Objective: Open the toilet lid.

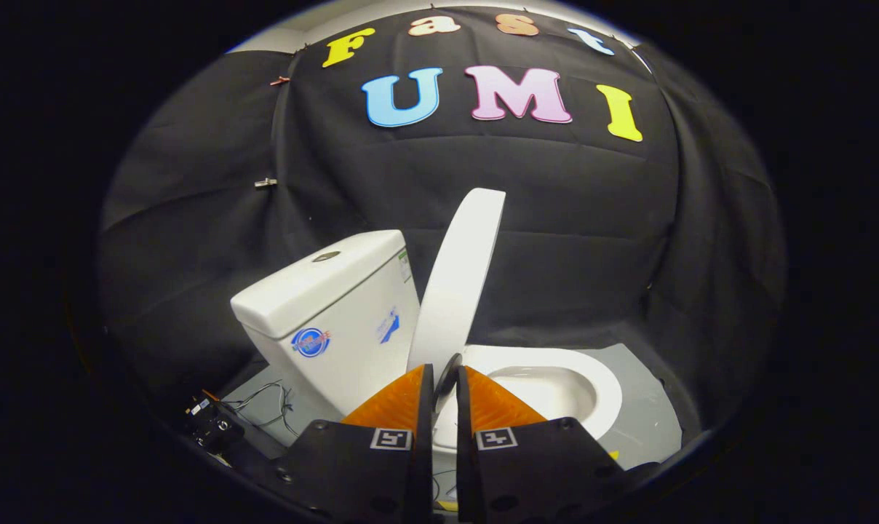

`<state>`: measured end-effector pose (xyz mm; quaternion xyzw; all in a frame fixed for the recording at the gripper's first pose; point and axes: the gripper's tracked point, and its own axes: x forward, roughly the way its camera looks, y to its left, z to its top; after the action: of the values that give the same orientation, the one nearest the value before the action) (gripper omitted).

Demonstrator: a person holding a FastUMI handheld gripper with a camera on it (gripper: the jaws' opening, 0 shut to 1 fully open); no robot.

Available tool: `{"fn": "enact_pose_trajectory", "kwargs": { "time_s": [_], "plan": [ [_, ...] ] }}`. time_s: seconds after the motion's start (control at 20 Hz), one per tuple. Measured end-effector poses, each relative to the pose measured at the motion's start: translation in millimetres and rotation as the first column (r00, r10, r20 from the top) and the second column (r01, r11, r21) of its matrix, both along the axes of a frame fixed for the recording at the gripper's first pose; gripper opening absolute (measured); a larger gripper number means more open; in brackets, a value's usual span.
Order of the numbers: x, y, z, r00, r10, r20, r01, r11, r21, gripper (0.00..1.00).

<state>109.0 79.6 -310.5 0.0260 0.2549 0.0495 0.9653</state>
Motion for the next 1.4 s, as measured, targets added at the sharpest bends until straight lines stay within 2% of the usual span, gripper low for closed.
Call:
{"fn": "enact_pose_trajectory", "kwargs": {
  "time_s": [0.35,1.1,1.4],
  "plan": [
    [11,50,5,0.995,0.102,0.024,-0.102,0.995,0.002,0.18],
    [14,99,3,0.978,0.208,0.017,-0.208,0.978,-0.004,0.18],
    [14,97,4,0.981,0.194,0.011,-0.195,0.980,0.039,0.38]
  ]
}}
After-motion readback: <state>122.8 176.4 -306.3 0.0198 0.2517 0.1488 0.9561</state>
